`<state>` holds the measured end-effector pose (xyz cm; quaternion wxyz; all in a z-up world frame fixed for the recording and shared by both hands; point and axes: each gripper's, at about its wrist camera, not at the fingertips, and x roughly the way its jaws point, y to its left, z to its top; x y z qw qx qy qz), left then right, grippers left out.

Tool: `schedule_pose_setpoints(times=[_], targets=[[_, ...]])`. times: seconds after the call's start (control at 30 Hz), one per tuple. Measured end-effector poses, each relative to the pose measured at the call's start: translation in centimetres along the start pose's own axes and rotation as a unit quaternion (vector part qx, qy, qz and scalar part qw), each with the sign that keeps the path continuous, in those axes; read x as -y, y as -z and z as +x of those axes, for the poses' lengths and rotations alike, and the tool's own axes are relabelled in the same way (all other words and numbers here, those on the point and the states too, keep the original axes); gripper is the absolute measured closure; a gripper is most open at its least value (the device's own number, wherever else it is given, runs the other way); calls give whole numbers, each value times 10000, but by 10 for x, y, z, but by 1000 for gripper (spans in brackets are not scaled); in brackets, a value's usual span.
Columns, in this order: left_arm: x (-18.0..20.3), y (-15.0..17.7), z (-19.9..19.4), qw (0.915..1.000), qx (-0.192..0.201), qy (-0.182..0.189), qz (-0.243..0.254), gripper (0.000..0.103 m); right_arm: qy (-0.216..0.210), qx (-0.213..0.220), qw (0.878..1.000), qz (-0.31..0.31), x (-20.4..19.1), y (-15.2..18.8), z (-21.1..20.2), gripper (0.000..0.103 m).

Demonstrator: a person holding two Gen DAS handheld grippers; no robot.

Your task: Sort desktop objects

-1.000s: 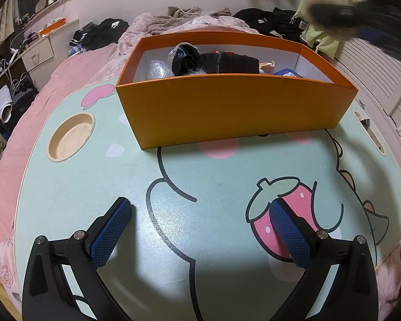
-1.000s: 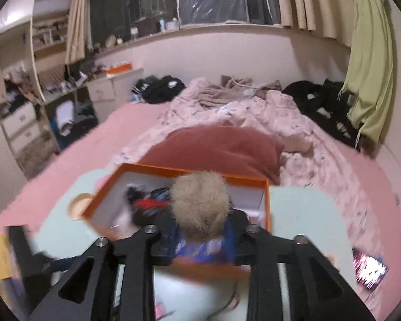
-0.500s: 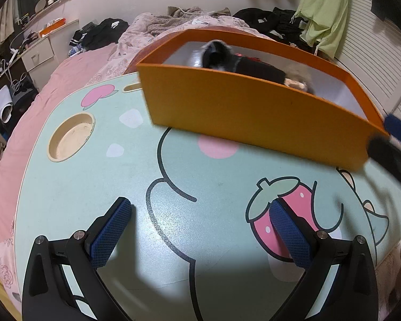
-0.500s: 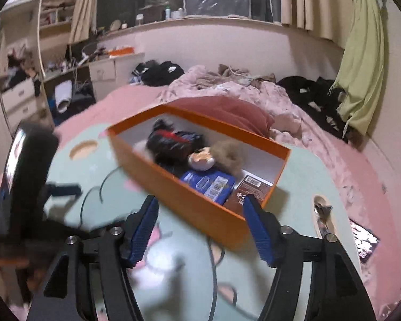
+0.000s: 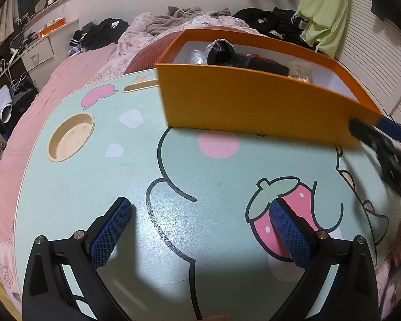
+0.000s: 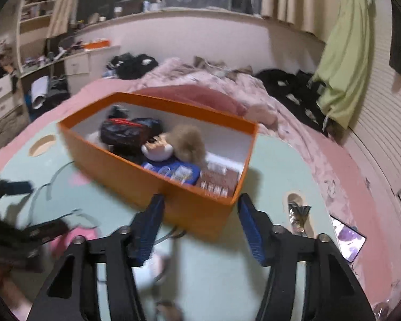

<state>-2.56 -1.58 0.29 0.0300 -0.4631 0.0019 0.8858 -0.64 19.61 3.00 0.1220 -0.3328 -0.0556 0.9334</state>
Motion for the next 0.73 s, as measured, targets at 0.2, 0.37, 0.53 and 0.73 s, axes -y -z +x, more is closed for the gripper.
schedule_pose_setpoints(times=[0.2, 0.37, 0.53, 0.73], targets=[[-2, -1, 2, 10000, 0, 1, 1, 0, -285, -254, 9973, 626, 18, 10, -3, 48], [-2, -1, 1, 10000, 0, 3, 2, 0, -681, -671, 9914, 891, -4, 32, -15, 28], [-3, 0, -1, 10000, -4, -1, 11, 0, -336, -993, 9937, 388, -31, 36, -5, 0], [1, 1, -2, 10000, 0, -22, 21, 0, -397, -955, 9942, 290, -34, 41, -10, 0]])
